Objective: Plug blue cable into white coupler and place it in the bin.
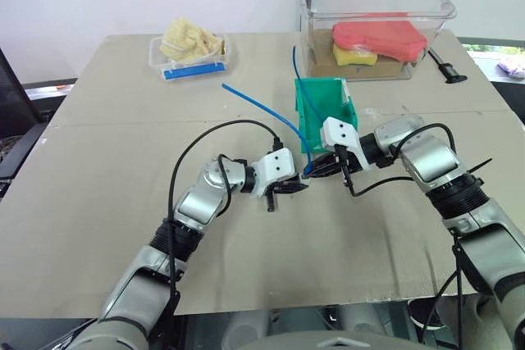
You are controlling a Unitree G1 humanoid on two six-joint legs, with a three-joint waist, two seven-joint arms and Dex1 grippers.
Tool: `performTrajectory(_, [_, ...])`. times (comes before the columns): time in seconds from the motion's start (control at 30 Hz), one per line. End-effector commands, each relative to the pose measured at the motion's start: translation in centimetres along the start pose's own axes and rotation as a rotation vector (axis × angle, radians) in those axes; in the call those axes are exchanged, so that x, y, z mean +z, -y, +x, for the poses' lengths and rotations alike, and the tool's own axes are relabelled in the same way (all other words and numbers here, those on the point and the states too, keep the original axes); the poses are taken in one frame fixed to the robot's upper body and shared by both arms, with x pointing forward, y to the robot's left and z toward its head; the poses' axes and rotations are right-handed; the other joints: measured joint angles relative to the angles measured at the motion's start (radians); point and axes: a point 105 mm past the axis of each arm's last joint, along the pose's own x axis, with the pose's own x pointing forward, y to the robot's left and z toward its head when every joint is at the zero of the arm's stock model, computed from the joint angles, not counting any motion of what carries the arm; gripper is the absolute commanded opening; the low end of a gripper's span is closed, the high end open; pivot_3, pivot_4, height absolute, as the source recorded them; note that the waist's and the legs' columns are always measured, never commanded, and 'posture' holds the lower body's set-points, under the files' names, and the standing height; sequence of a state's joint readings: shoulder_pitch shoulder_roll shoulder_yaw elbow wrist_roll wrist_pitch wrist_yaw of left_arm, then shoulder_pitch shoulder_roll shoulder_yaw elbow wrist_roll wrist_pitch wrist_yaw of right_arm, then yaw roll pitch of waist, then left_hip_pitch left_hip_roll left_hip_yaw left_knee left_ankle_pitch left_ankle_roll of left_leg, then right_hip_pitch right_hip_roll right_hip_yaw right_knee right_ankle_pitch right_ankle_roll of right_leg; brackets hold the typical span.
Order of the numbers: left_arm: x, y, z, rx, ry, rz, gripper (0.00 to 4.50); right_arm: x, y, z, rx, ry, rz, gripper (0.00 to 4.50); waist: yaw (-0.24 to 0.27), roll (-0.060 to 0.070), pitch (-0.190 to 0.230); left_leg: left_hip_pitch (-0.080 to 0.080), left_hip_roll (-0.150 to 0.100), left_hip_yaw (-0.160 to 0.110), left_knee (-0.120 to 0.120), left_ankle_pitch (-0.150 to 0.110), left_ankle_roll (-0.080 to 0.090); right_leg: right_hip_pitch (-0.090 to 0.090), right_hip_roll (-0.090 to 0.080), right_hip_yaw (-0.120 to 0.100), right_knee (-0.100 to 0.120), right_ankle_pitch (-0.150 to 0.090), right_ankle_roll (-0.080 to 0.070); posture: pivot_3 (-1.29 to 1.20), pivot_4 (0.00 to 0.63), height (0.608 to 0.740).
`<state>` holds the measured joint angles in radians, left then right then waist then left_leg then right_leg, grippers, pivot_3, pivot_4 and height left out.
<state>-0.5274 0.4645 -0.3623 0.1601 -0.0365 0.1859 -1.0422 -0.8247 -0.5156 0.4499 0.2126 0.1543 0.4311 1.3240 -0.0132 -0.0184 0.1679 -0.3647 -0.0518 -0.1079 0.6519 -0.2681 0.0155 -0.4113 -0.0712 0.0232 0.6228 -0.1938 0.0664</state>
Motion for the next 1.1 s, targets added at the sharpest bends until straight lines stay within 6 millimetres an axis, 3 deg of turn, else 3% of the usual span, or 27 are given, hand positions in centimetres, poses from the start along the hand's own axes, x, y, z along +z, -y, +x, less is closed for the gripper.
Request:
performTrajectory(0.03, [-0.4, 0.1, 0.0, 0.009, -0.003, -0.01, 0.35, -4.0, -1.7, 1.6, 0.083, -0.135, 0.092, 0.0, 0.0, 0.0, 0.0, 0.0, 0.0, 0.0, 0.0, 0.0, 0.0, 0.0, 0.0, 0.0, 0.0, 0.0, 0.0, 0.0, 0.15, 0.74])
performTrajectory(0.17, [-0.9, 0.3, 0.1, 0.013, -0.004, -0.018, 0.35, -6.6, -2.4, 2.6, 0.087, -0.24, 0.103, 0.0, 0.0, 0.001, -0.008, 0.0, 0.0, 0.0, 0.0, 0.0, 0.0, 0.0, 0.0, 0.0, 0.0, 0.0, 0.0, 0.0, 0.15, 0.74])
performTrajectory(0.23, [-1.1, 0.4, 0.2, 0.015, -0.005, -0.019, 0.35, -6.9, -2.5, 2.9, 0.078, -0.244, 0.134, 0.0, -0.001, 0.002, -0.016, 0.001, 0.0, 0.0, 0.0, 0.0, 0.0, 0.001, 0.0, 0.0, 0.0, 0.0, 0.0, 0.0, 0.15, 0.74])
performTrajectory(0.5, [-1.7, 0.8, 0.5, 0.007, -0.016, 0.029, 0.35, -7.1, -2.3, 3.2, 0.064, -0.28, 0.159, 0.0, -0.002, 0.004, -0.026, 0.005, 0.0, 0.0, -0.001, 0.0, 0.0, 0.003, 0.001, 0.0, 0.001, 0.0, 0.0, 0.0, 0.15, 0.74])
performTrajectory(0.63, [-1.6, 0.6, 0.6, 0.025, 0.003, 0.01, 0.35, -4.9, -0.3, 3.4, -0.053, -0.138, 0.103, 0.0, -0.005, 0.004, -0.032, 0.005, -0.001, 0.0, -0.001, 0.0, 0.0, 0.003, 0.001, 0.0, 0.001, 0.0, 0.0, 0.0, 0.15, 0.74])
performTrajectory(0.73, [-1.4, 0.5, 0.4, 0.036, 0.02, -0.012, 0.35, -2.3, 0.7, 1.9, -0.14, 0.027, 0.072, 0.84, -0.005, 0.004, -0.032, 0.005, 0.0, 0.0, 0.0, 0.0, 0.0, 0.003, 0.002, 0.0, 0.001, 0.0, 0.0, 0.0, 0.15, 0.74])
performTrajectory(0.83, [-1.2, 0.5, 0.2, 0.046, 0.039, -0.045, 0.35, 0.0, 1.2, -0.6, -0.246, 0.172, 0.048, 2.31, -0.002, 0.006, -0.03, 0.004, 0.0, -0.001, 0.0, 0.0, 0.0, 0.003, 0.001, 0.0, 0.002, 0.0, 0.0, 0.0, 0.15, 0.74])
performTrajectory(0.97, [-0.6, 0.5, -0.4, 0.057, 0.065, -0.102, 0.35, 2.5, -0.3, -4.6, -0.36, 0.332, 0.019, 4.32, -0.001, 0.008, -0.027, -0.003, 0.0, -0.002, 0.0, 0.0, 0.0, -0.003, 0.0, 0.0, 0.002, 0.0, 0.0, 0.0, 0.15, 0.74])
performTrajectory(1.1, [1.0, 0.0, -1.3, 0.091, 0.128, -0.159, 0.35, 3.6, -3.2, -7.6, -0.484, 0.443, 0.013, 4.42, -0.001, 0.008, -0.026, -0.008, 0.0, -0.004, -0.001, 0.0, 0.0, -0.006, 0.001, -0.001, -0.002, 0.0, 0.0, 0.0, 0.15, 0.74])
